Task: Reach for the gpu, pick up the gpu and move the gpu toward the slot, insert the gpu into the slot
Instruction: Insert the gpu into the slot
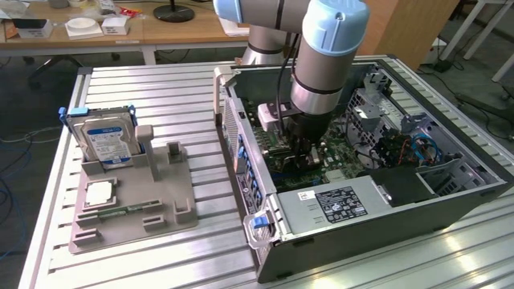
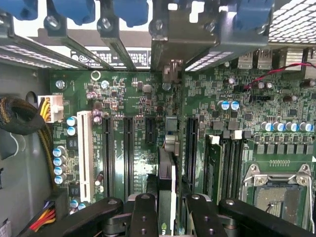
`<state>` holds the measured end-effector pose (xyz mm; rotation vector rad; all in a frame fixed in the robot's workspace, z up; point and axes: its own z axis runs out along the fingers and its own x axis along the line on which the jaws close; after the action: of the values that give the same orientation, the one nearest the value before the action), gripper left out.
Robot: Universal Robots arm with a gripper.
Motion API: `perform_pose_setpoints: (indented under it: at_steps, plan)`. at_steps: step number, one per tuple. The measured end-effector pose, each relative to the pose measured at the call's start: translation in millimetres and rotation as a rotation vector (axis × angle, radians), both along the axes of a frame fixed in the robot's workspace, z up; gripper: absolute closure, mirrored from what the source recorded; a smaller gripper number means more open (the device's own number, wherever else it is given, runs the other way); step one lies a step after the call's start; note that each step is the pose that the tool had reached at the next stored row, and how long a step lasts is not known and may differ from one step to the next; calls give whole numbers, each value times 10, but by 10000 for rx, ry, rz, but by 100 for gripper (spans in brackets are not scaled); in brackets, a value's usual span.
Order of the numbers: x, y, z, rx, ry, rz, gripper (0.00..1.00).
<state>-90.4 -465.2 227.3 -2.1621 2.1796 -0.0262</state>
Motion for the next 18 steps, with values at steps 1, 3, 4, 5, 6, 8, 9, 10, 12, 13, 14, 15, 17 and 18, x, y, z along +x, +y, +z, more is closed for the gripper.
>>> perform_pose_setpoints:
  at_steps: [1, 3, 4, 5, 6, 8, 9, 10, 12, 13, 14, 15, 17, 18]
  plan:
    - [0, 0, -4, -2, 0, 0, 73]
    - [-1, 0, -11, -4, 3, -1, 73]
    - [-1, 0, -17, -3, 3, 0, 73]
    - [-1, 0, -22, -1, 1, -1, 73]
    - [-1, 0, -27, 1, 1, -1, 73]
    - [0, 0, -32, -4, 4, -1, 73]
    - [-1, 1, -31, -9, 7, -1, 73]
    - [-2, 3, -37, 10, 8, -1, 73]
    - [-7, 4, -44, 30, -4, -6, 67]
    - [-7, 2, -33, 11, 0, -3, 67]
    - [-5, 3, -32, 17, -8, 1, 61]
    - [-5, 2, -21, 8, -8, 2, 61]
    - [-4, 3, 2, 13, -18, 4, 54]
    - [-4, 3, 21, 11, -19, 3, 54]
